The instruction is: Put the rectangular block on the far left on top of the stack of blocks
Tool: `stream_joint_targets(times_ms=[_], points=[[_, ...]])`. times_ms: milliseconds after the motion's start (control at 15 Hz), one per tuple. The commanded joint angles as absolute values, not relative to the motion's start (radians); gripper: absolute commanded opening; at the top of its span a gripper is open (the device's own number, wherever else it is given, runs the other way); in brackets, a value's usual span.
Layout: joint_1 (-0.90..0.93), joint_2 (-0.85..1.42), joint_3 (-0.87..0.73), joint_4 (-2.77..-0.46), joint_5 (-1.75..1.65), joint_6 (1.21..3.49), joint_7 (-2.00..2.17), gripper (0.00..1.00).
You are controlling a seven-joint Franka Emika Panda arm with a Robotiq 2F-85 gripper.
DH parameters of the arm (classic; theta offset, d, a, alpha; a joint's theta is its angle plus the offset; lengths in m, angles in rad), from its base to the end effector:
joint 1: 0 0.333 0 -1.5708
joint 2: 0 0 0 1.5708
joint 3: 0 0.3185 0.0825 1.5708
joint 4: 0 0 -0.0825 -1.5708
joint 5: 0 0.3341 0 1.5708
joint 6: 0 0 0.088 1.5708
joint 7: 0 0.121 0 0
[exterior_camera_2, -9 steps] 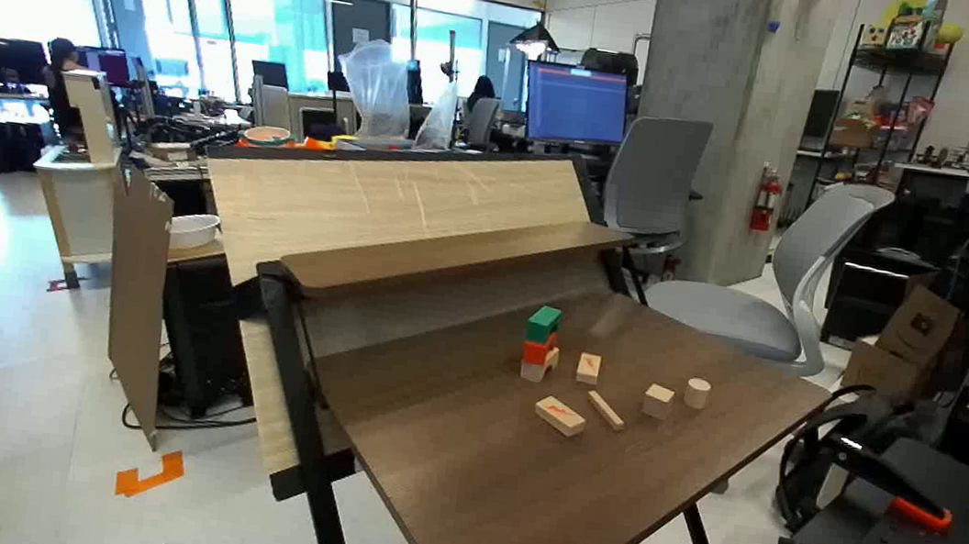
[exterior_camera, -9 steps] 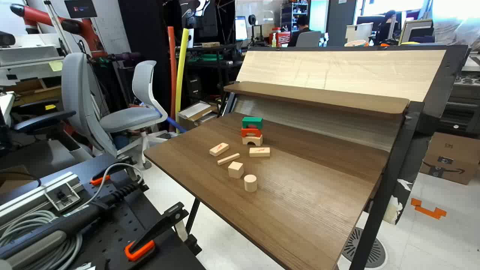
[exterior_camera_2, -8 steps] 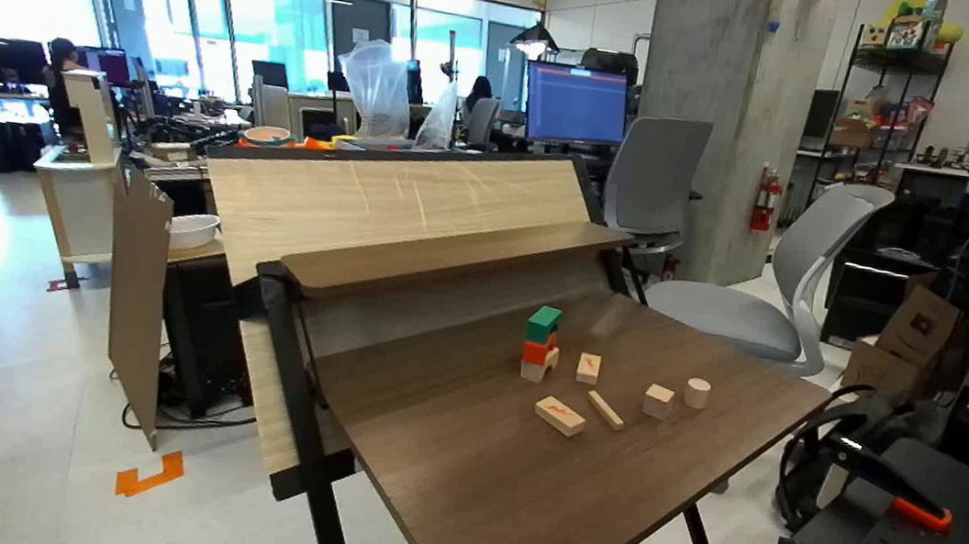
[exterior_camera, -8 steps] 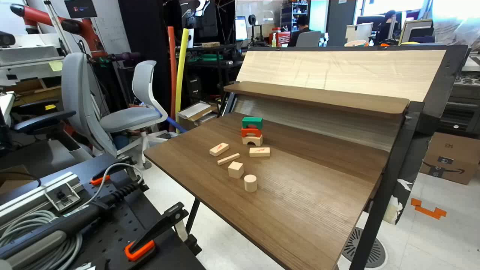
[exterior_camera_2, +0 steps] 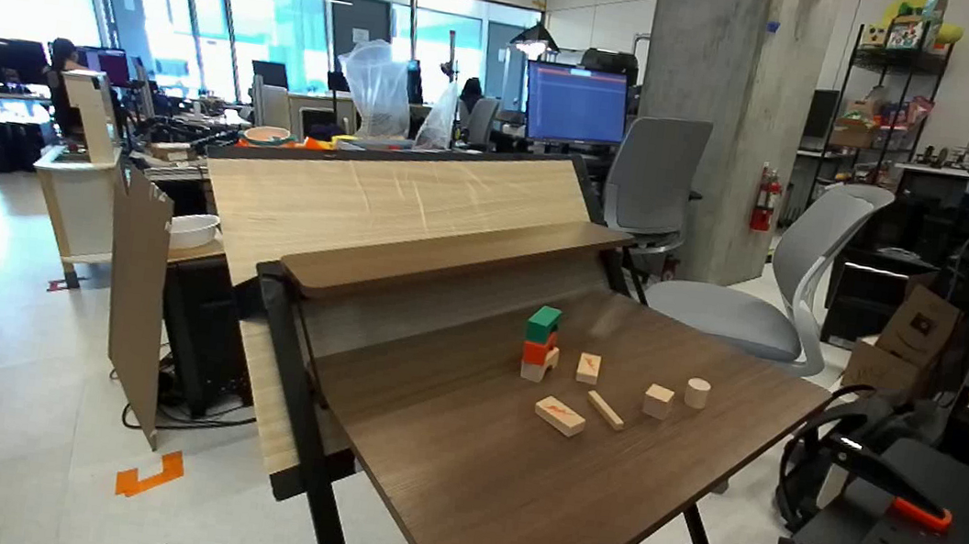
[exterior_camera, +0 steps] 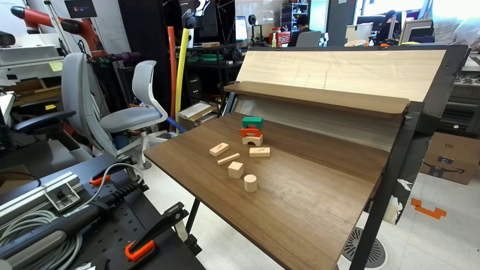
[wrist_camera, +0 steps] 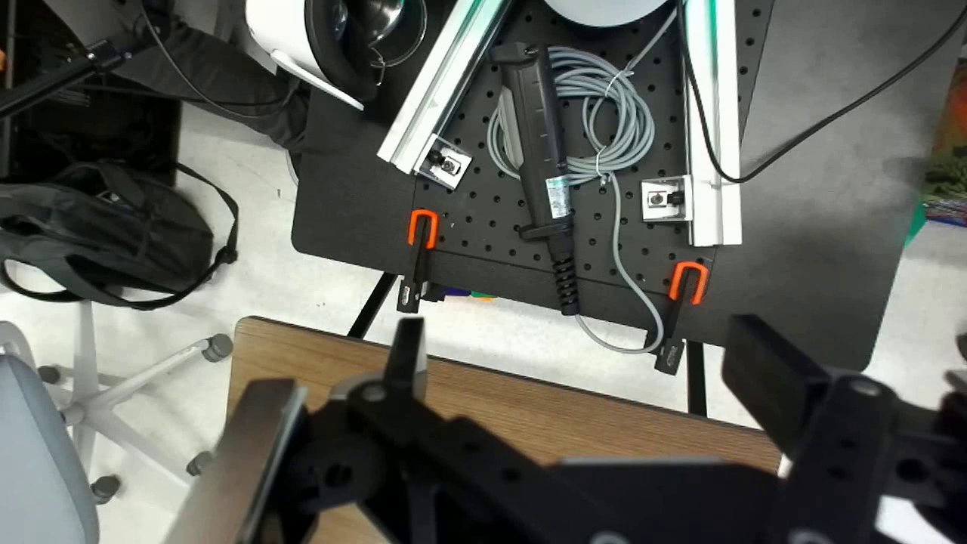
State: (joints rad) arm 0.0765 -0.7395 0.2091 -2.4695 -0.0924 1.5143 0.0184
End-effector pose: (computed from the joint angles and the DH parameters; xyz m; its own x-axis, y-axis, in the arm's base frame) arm 0.2415 0.0712 0.5130 0.9610 0.1711 -0.2173 0.2213 -0.9469 0.2334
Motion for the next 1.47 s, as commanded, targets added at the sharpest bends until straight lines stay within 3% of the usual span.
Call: stream_joint_targets(times_ms=[0,400,733,1067,1400], points=[[0.104,-0.735,0.189,-2.467,-0.103,1.511,0.033,1.0],[0.104,-0.735,0.189,-2.467,-0.103,1.511,0.033,1.0],[0.102,-0.686,0.241,-2.564,-0.075,1.798,0.19,1.0],[0.045,-0.443,0.273,-2.613,-0.13,2.169,0.349,1.0],[-0.059,-0.127,0.275,-2.555,-0.364,2.396,0.533,1.0]])
